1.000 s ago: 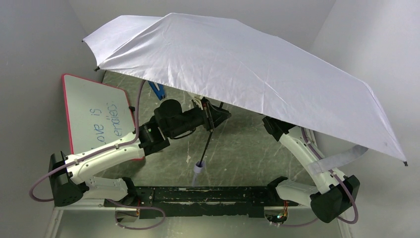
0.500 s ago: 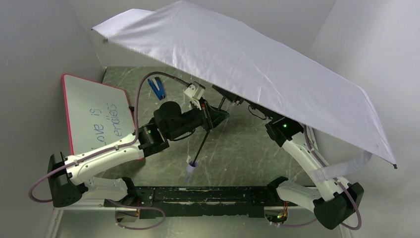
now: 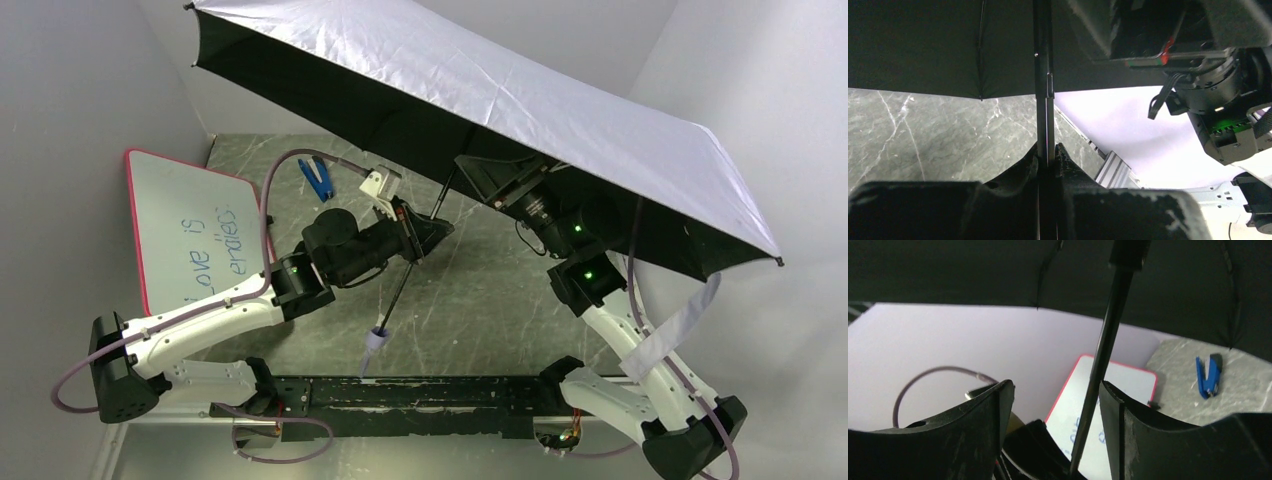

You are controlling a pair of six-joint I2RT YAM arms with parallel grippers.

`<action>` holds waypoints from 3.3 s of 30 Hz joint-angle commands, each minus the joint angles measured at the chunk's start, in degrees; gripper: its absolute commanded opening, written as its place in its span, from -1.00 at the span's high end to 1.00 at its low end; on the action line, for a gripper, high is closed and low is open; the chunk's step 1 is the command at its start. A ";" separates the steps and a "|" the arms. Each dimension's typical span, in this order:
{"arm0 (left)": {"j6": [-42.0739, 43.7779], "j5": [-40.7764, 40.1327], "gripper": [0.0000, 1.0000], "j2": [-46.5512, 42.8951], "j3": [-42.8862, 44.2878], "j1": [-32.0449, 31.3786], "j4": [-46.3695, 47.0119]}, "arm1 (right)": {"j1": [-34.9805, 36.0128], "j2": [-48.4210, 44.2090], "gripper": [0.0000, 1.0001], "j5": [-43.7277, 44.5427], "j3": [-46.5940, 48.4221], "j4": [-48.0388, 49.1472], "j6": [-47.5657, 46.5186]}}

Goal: Put away the umbrella

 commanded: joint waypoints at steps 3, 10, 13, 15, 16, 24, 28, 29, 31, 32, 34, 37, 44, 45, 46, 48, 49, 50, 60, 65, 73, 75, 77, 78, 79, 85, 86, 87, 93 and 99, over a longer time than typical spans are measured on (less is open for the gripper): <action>0.78 -1.63 0.90 -1.49 -0.31 0.22 2.97 | -0.18 -0.84 -0.39 11.46 0.78 4.22 -0.34; 0.97 -0.74 0.91 -1.64 -0.93 0.13 3.85 | -0.16 2.91 -0.42 15.45 3.02 4.27 1.14; 1.20 -0.81 0.91 -1.85 -0.92 0.13 3.68 | -0.20 4.53 -0.43 17.21 3.86 3.73 1.75; 1.35 -0.77 0.91 -1.83 -0.93 0.13 3.61 | -0.21 5.58 -0.43 17.78 3.78 5.16 1.92; 1.46 -0.82 0.91 -1.81 -0.86 0.11 3.51 | -0.21 6.03 -0.43 18.02 3.88 5.81 1.84; 2.25 -0.72 0.90 -2.19 -1.06 0.13 3.28 | -0.18 9.83 -0.39 20.02 5.24 9.33 3.41; 2.45 -0.46 0.90 -2.36 -0.93 0.13 3.07 | -0.25 11.45 -0.32 20.31 5.89 11.45 3.99; 2.46 -0.39 0.90 -2.36 -0.93 0.13 3.06 | -0.30 11.92 -0.31 20.29 6.29 11.62 4.06; 2.46 -0.29 0.91 -2.44 -1.01 0.13 2.97 | -0.21 12.72 -0.28 20.20 6.78 12.06 4.40; 2.38 -0.23 0.91 -2.37 -1.01 0.13 2.97 | -0.23 12.98 -0.26 20.20 6.84 12.55 4.55; 2.37 0.10 0.90 -2.36 -1.02 0.09 2.89 | -0.31 13.61 -0.21 20.20 7.09 13.14 4.77; 2.43 0.17 0.91 -2.44 -1.09 0.13 2.84 | -0.18 14.61 -0.13 20.20 7.73 13.61 4.93; 2.46 0.61 0.91 -2.27 -1.41 0.13 2.88 | -0.19 16.39 0.03 20.07 9.13 14.09 5.26; 2.53 0.79 0.91 -2.34 -1.49 0.13 2.97 | -0.25 16.64 0.06 19.99 9.25 14.25 5.30; 2.54 0.87 0.90 -2.43 -1.68 0.09 3.09 | -0.31 16.83 0.10 19.98 9.41 14.28 5.31; 2.54 0.80 0.90 -2.61 -1.88 0.13 3.14 | -0.32 17.41 0.13 19.66 10.01 14.01 5.32; 2.54 0.83 0.90 -2.70 -1.94 0.11 3.07 | -0.32 17.70 0.13 19.47 10.39 13.69 5.31; 2.54 0.77 0.90 -2.71 -2.02 0.13 3.06 | -0.32 17.98 0.14 19.30 10.59 13.59 5.31; 2.54 0.73 0.91 -2.90 -2.33 0.13 3.13 | -0.27 18.56 0.94 19.28 10.45 14.28 4.53; 2.54 0.40 0.90 -2.71 -2.25 0.12 3.23 | -0.27 17.99 1.00 16.91 9.07 13.94 3.20; 2.63 -2.03 0.90 -2.78 -2.02 0.13 3.05 | 3.17 13.31 1.00 12.16 -0.88 11.83 2.04; 2.65 -2.91 0.91 -2.80 -1.81 0.11 2.57 | 5.81 10.43 1.00 12.93 -5.32 10.10 0.69; 2.63 -4.07 0.91 -2.88 -1.72 0.13 2.16 | 8.46 7.64 1.00 15.78 -9.22 8.57 0.52; 2.55 -4.50 0.90 -2.85 -1.80 0.13 2.11 | 9.54 6.45 1.00 16.29 -10.93 8.07 0.68; 2.42 -4.95 0.91 -2.74 -1.76 0.09 2.10 | 10.61 5.07 1.00 16.91 -12.31 7.45 1.01; 1.85 -4.77 0.91 -1.56 -1.70 0.13 2.28 | 10.88 -0.01 1.00 21.51 -14.37 4.57 2.23; 1.79 -4.54 0.90 -1.29 -1.72 0.13 2.27 | 10.90 -0.05 1.00 21.85 -13.29 3.88 1.89; 1.83 -4.21 0.91 -1.01 -1.64 0.13 2.17 | 10.93 -0.06 1.00 22.09 -12.29 2.90 1.73; 2.23 0.74 0.09 -0.27 -1.66 0.13 -0.66 | 10.65 0.16 1.00 27.35 -4.78 1.20 -2.57; 0.96 8.35 -0.32 -2.31 -5.15 0.13 -3.52 | 8.90 1.83 1.00 30.24 1.10 0.55 -10.31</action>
